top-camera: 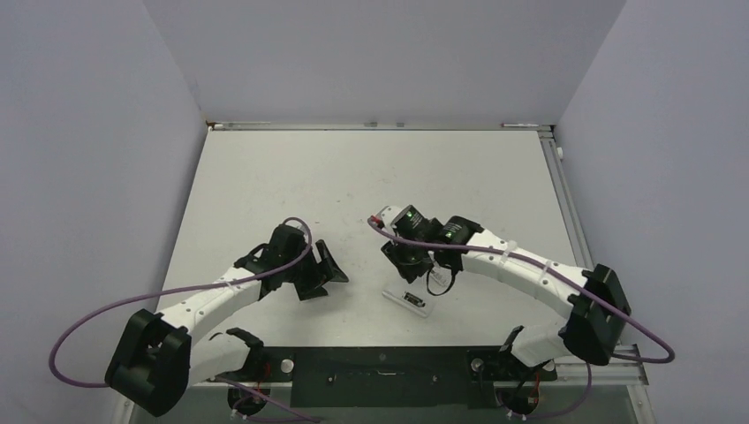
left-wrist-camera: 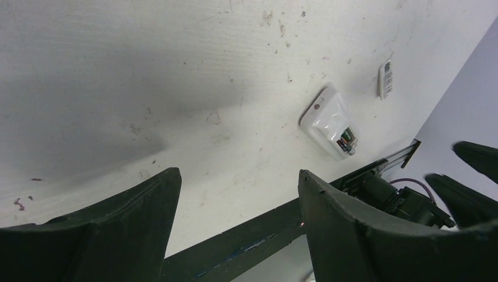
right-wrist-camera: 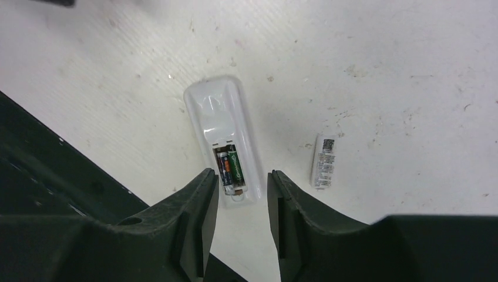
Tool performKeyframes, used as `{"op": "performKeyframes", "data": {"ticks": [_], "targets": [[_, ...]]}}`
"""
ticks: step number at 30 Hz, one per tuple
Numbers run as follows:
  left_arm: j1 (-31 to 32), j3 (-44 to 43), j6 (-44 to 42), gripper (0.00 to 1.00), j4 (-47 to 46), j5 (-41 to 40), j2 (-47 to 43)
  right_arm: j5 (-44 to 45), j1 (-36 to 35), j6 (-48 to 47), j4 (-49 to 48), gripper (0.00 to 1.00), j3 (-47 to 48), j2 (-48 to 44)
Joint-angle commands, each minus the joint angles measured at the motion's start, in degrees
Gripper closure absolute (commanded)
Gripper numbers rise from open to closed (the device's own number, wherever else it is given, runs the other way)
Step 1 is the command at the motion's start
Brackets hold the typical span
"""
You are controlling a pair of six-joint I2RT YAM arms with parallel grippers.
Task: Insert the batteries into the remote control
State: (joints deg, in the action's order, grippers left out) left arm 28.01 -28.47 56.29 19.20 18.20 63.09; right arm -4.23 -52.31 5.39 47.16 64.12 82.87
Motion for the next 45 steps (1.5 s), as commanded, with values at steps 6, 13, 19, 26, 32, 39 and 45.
{"op": "performKeyframes", "data": {"ticks": [6,13,19,26,32,39,45], "targets": [[3.7,-11.6,-5.7,0.3,-3.3,2.3,12.7,4.0,3.3,28.3,-9.4,0.55,-15.9,-16.6],[10.8,-21.6,-7.6,0.31,-3.1,0.7,26.4,4.7,3.9,42.2,-10.4,0.49,-28.3,-31.7],[13.7,-27.1,-8.5,0.35,-3.1,1.4,34.8,1.8,4.0,46.9,-8.6,0.74,-33.9,-32.2],[14.1,-26.9,-9.0,0.38,-2.0,0.2,35.2,1.2,4.0,48.9,-13.8,0.91,-38.5,-28.4],[13.5,-23.7,-8.8,0.38,-1.6,-0.7,32.0,0.2,3.5,49.7,-22.3,0.91,-39.4,-21.2],[8.1,-16.5,-8.4,0.35,-3.0,0.9,27.0,1.7,2.8,46.7,-26.1,0.91,-35.1,-12.0],[3.5,-12.4,-9.5,0.35,-2.2,1.0,21.2,4.8,3.1,40.1,-24.9,0.91,-27.4,-2.4]]}}
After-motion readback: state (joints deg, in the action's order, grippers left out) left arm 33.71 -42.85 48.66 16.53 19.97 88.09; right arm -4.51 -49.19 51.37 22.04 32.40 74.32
